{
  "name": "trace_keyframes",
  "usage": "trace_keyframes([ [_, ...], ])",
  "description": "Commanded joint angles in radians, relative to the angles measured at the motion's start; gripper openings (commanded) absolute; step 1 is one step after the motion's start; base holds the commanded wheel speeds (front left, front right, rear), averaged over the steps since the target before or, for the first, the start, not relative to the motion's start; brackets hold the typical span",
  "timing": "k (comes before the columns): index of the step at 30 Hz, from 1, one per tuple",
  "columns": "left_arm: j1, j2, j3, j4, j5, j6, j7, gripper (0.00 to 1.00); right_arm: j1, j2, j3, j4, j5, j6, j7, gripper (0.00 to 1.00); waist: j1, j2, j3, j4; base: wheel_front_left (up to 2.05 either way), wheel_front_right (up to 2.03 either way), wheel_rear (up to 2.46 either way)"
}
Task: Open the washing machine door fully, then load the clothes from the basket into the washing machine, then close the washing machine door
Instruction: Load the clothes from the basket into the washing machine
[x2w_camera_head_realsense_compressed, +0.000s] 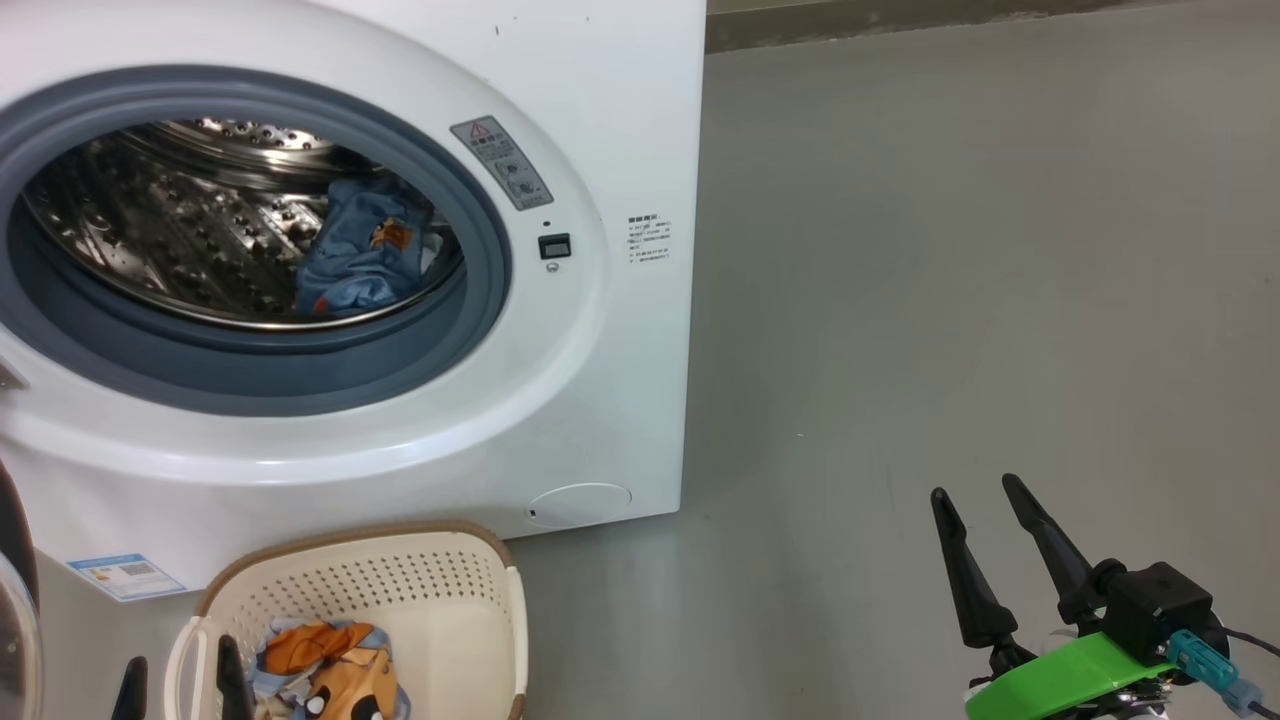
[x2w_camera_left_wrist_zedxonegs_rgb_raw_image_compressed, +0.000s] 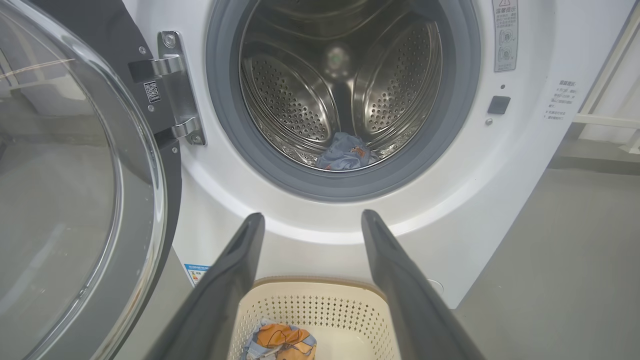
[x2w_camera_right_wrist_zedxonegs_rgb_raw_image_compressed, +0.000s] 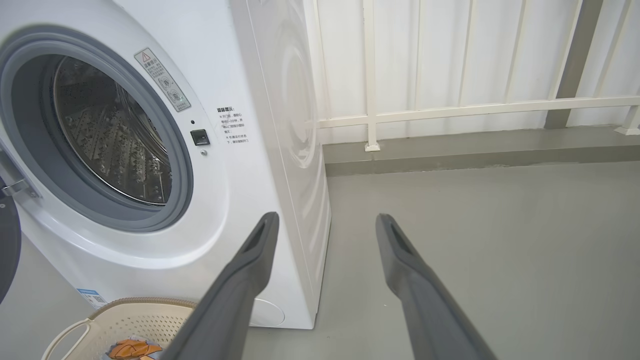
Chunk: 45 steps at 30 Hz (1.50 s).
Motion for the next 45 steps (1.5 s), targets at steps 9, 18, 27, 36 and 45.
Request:
trace_keyframes([
  [9,-0.013,0.009,0.026,-0.011,-0.005,0.002,-0.006,1.00,0.002,-0.009,0.020,-0.022,-0.005,0.002,-0.005,1.00,0.0000,0.0000,0.001,0.008,0.00,0.00,0.00],
  [18,-0.060,0.009,0.011,0.053,-0.006,-0.015,-0.006,1.00,-0.015,-0.013,0.018,-0.024,0.009,0.002,-0.005,1.00,0.0000,0.0000,0.066,0.016,0.00,0.00,0.00],
  [27,-0.216,0.012,0.018,0.170,0.021,-0.073,-0.006,1.00,-0.059,-0.004,0.019,-0.039,0.016,0.002,-0.005,1.00,0.0000,0.0000,0.235,0.021,0.00,0.00,0.00],
  [36,-0.439,0.044,0.025,0.328,0.067,-0.114,-0.006,1.00,-0.132,0.001,0.009,-0.072,0.011,0.002,-0.005,1.00,0.0000,0.0000,0.432,0.019,0.00,0.00,0.00],
  [45,-0.626,0.092,0.002,0.532,0.113,-0.127,-0.006,1.00,-0.187,0.004,0.004,-0.103,0.003,0.002,-0.005,1.00,0.0000,0.0000,0.584,0.011,0.00,0.00,0.00],
])
